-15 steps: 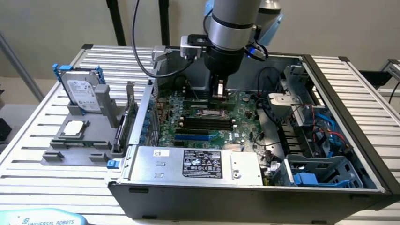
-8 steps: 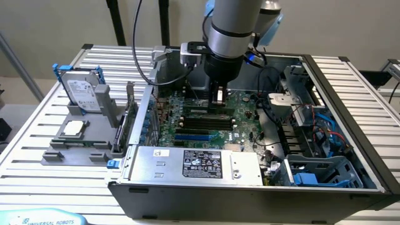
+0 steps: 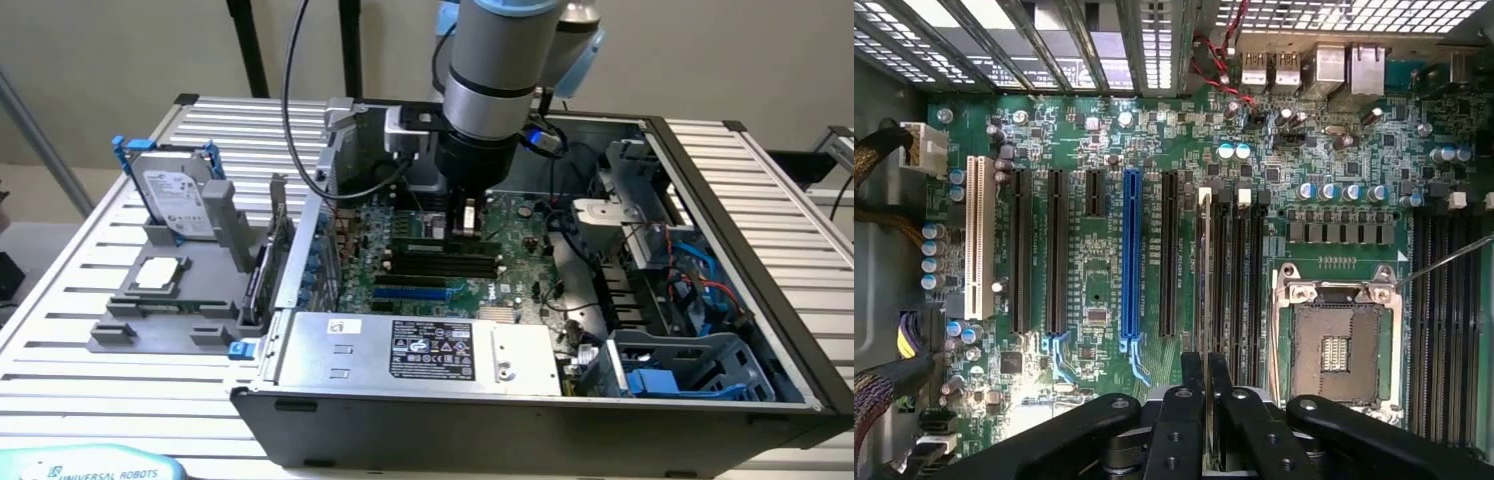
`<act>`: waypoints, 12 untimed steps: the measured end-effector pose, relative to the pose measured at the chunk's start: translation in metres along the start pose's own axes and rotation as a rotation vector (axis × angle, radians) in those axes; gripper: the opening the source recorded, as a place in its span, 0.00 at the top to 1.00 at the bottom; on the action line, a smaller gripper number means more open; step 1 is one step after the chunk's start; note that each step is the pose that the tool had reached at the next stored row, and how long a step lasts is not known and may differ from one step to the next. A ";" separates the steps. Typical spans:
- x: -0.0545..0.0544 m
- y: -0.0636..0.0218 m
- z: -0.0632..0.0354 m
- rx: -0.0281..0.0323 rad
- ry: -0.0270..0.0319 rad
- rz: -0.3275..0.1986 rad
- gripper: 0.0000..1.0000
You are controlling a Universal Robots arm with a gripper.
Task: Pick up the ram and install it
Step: 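Insert the ram into the slot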
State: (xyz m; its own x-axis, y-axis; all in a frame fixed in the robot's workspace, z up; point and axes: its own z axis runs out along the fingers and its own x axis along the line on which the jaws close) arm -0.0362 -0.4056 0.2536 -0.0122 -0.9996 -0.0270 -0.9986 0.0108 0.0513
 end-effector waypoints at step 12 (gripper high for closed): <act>-0.003 -0.0001 0.0155 0.0170 0.0156 0.000 0.87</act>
State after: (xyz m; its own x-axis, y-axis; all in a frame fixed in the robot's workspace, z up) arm -0.0369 -0.4018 0.2382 -0.0117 -0.9999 -0.0115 -0.9993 0.0113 0.0344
